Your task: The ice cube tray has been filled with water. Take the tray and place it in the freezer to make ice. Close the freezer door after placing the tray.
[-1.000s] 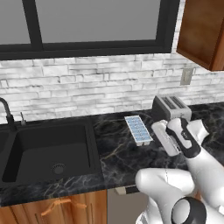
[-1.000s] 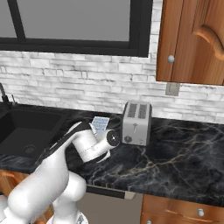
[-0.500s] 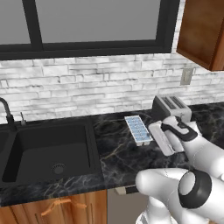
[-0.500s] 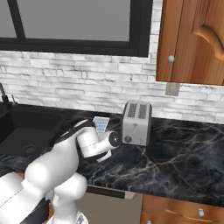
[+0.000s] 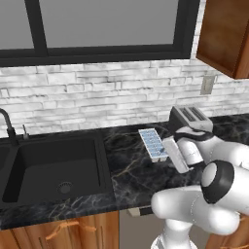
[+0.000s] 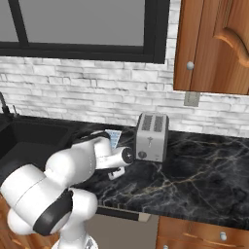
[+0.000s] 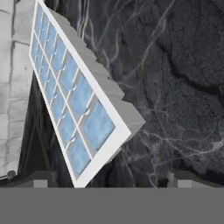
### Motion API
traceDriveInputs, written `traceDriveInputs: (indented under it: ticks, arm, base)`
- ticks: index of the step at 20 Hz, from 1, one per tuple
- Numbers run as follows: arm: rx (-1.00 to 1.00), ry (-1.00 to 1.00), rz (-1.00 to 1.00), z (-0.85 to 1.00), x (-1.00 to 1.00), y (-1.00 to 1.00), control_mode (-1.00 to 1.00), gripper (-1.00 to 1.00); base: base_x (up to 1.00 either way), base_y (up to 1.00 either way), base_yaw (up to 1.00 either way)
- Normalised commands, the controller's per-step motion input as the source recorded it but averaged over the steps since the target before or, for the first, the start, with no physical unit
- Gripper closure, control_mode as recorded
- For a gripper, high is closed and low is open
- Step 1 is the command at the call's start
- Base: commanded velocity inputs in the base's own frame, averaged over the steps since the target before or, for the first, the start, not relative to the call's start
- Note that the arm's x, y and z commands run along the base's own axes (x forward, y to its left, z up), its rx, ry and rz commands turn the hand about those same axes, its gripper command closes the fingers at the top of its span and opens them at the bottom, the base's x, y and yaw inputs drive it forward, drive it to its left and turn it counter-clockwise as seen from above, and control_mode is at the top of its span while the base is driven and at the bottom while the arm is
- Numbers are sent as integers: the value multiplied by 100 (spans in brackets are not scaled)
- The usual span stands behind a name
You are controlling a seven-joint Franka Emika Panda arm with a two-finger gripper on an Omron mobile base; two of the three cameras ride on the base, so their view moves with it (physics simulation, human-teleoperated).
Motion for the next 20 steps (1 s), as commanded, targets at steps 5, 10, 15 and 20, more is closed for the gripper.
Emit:
traceDriveInputs:
  ticks: [5,10,15,20]
  arm:
    - [0,0,0,-15,26,0,-100,-100]
    - [0,-1,0,-17,25,0,-100,-100]
    - [0,-1,0,-21,24,0,-100,-100]
    - [0,0,0,-25,19,0,-100,-100]
  base:
    - [0,0,0]
    - [0,0,0]
    - [0,0,0]
    - [0,0,0]
